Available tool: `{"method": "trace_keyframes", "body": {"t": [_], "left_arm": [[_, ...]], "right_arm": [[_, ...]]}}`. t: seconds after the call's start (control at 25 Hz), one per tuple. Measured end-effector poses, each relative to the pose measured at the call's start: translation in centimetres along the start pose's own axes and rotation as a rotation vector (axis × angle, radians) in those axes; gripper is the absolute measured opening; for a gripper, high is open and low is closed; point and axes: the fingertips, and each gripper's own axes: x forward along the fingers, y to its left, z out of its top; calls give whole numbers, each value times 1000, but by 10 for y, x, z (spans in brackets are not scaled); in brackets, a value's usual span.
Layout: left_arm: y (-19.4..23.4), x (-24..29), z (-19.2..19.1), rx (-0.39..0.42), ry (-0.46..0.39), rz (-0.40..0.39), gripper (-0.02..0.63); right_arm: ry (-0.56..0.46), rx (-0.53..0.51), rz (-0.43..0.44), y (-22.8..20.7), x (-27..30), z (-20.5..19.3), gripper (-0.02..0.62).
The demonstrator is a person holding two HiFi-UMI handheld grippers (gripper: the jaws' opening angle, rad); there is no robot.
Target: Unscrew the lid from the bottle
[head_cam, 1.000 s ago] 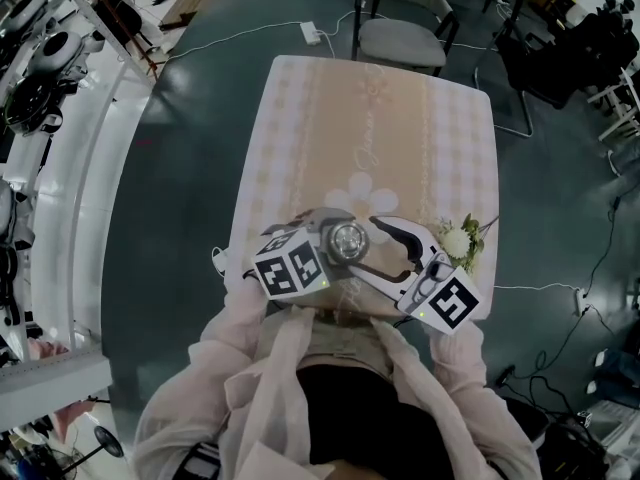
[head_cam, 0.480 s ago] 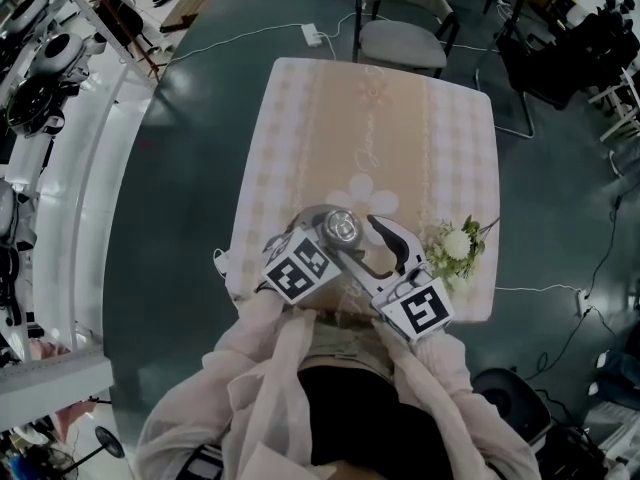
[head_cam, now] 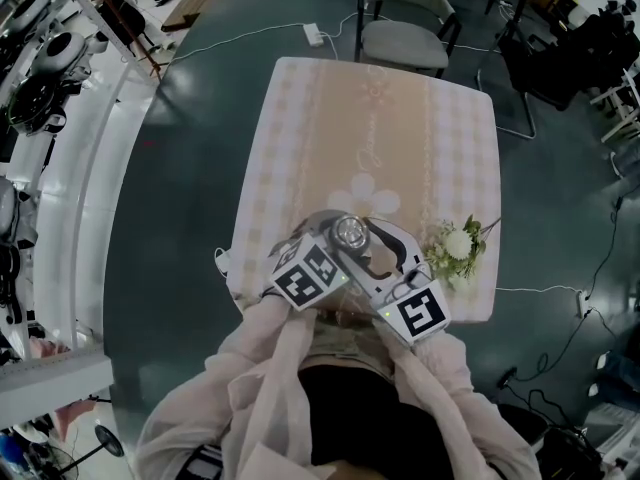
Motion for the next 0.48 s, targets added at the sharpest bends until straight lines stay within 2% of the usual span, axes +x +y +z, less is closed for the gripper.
{"method": "trace_keyframes", "body": {"t": [0.12,0.32,0.48], "left_arm": [[-4,-1,-3,44,21,-18,396],[-16,-4,-4,143,24,-99,396],[-27,-9,-6,241,28,-169,396]], "right_arm": [[-4,-7,42,4,-4,0,241],[11,7,159,10,-11,2,241],[40,-67,285,20,-18,3,242]]}}
